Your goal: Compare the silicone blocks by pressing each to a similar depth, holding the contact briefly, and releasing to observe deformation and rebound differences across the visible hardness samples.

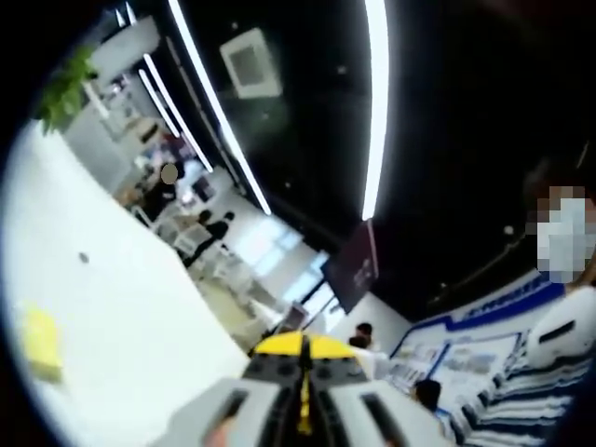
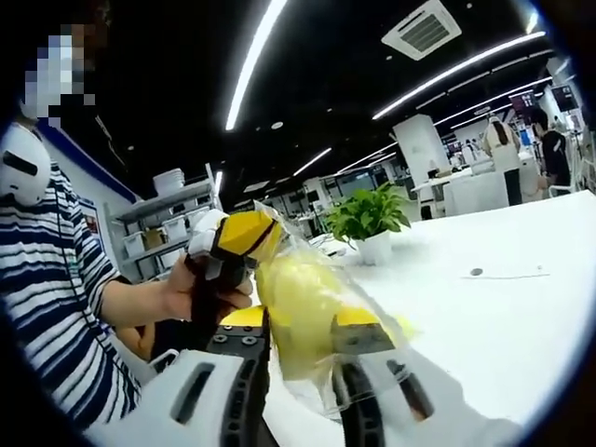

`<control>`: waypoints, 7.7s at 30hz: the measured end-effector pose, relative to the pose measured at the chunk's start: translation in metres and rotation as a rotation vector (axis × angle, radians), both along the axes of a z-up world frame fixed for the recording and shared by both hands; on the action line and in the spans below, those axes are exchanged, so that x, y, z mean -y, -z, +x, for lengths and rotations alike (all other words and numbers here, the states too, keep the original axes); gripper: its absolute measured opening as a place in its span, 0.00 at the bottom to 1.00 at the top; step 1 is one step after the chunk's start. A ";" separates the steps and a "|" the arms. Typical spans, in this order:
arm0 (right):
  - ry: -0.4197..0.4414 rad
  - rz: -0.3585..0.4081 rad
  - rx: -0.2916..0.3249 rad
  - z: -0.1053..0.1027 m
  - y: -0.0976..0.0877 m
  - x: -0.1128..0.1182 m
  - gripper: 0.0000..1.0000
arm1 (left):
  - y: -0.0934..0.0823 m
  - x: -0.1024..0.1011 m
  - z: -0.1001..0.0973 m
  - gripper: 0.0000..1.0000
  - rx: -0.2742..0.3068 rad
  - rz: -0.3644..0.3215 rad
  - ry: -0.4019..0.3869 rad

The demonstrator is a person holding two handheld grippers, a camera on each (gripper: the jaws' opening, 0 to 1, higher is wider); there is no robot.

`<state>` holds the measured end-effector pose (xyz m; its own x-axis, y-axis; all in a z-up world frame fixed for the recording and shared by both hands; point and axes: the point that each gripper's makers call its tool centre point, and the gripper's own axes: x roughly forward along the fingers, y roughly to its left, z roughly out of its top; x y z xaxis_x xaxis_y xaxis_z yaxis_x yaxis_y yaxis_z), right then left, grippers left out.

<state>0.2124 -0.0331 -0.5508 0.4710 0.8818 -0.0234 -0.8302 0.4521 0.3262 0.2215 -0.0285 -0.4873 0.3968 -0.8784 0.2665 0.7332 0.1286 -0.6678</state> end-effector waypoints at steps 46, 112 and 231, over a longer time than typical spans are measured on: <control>0.404 -0.188 0.085 0.020 0.025 0.069 0.96 | 0.015 -0.002 0.011 0.00 -0.038 -0.003 -0.037; 0.842 -0.367 -0.218 -0.063 0.118 0.213 0.96 | 0.110 0.042 0.067 0.00 -0.257 0.022 -0.060; 0.801 -0.355 -0.117 -0.061 0.085 0.206 0.91 | 0.054 -0.110 0.134 1.00 0.382 0.848 -0.600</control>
